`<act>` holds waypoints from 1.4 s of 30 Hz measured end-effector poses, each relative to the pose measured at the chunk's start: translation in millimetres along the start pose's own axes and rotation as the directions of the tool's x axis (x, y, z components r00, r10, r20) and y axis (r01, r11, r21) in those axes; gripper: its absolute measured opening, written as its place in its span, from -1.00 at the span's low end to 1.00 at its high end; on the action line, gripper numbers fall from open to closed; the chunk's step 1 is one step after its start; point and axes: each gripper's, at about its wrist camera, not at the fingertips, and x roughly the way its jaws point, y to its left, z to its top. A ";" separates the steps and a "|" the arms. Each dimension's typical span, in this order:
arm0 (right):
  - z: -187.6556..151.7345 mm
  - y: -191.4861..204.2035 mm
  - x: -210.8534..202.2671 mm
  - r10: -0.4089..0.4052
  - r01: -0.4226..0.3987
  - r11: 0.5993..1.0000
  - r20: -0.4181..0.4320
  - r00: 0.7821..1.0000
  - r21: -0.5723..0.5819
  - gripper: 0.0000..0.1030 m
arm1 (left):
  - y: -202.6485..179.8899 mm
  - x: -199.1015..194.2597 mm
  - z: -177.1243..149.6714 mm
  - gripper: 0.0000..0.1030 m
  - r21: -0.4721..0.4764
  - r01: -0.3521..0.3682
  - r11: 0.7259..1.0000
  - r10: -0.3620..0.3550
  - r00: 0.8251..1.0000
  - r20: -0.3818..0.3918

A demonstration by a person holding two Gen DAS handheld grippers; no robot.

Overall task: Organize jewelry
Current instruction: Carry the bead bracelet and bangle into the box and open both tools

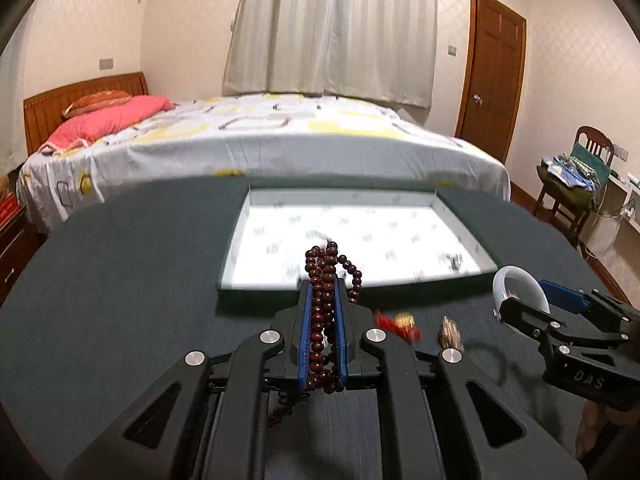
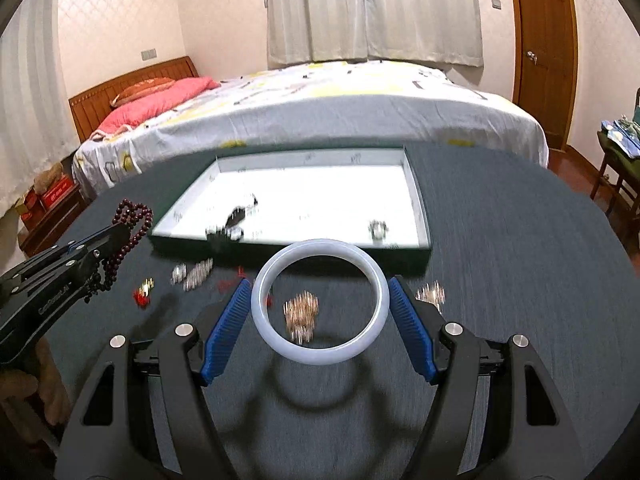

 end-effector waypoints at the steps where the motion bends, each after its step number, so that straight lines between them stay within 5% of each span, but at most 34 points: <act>1: 5.9 0.7 2.4 -0.002 0.002 1.000 0.009 1.000 -0.005 0.34 | 1.0 4.7 7.0 -0.78 0.005 -0.001 1.000 0.001 1.000 0.012; 17: 68.1 1.5 74.9 -0.024 0.025 0.999 0.032 0.999 -0.043 0.34 | -2.5 82.6 48.8 -0.78 0.039 0.019 0.999 -0.020 1.000 0.019; 27: 60.3 -1.0 134.3 -0.039 0.035 0.998 -0.072 0.997 -0.052 0.34 | 25.0 133.8 37.4 -0.78 0.005 -0.035 0.999 0.036 0.996 -0.084; 42: 58.9 -0.6 161.0 -0.041 0.033 0.998 -0.152 0.987 -0.054 0.34 | 43.0 169.1 28.7 -0.75 -0.060 -0.031 0.998 0.013 0.962 -0.273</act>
